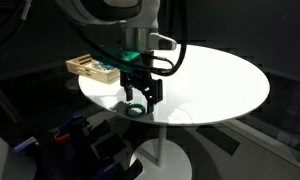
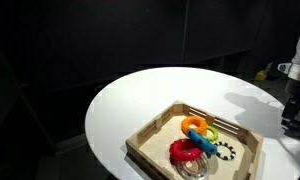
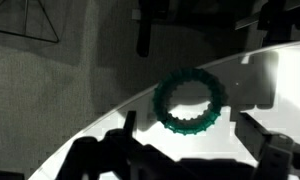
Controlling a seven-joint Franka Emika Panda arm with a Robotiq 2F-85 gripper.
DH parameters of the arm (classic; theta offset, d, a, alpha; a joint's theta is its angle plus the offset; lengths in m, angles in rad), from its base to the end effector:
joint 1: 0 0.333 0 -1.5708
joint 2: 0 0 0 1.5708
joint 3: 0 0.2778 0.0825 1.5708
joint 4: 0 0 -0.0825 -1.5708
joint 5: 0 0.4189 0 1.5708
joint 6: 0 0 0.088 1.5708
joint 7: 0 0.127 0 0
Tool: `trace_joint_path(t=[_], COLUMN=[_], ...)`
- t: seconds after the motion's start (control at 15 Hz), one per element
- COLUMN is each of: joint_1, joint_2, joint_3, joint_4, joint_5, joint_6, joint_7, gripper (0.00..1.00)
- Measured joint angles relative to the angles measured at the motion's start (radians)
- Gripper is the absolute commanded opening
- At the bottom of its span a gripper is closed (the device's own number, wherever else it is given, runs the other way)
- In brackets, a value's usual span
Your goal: Put the green ring in the box then move the box to the right
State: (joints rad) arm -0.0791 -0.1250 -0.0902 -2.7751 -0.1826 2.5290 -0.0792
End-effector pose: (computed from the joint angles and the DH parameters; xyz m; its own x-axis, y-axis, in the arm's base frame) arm 0.3844 -0.0635 0.1517 0.9894 0.0623 -0.1315 0.0712 -0.9954 0.0644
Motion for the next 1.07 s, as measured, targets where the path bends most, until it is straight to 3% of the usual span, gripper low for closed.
trace_joint_path(t=[0.33, 0.47, 0.67, 0.73, 1.07], joint_1=[0.0, 0.0, 0.0, 0.001, 0.0], joint_2=[0.012, 0.018, 0.023, 0.022, 0.014], joint_3=[0.0, 0.0, 0.002, 0.005, 0.007], joint_4=[0.0, 0.0, 0.001, 0.002, 0.003], joint_5=[-0.001, -0.001, -0.001, -0.001, -0.001], joint_6=[0.0, 0.0, 0.001, 0.001, 0.001], joint_7=[0.009, 0.012, 0.013, 0.014, 0.014], gripper=[1.0, 0.73, 0.48, 0.44, 0.42])
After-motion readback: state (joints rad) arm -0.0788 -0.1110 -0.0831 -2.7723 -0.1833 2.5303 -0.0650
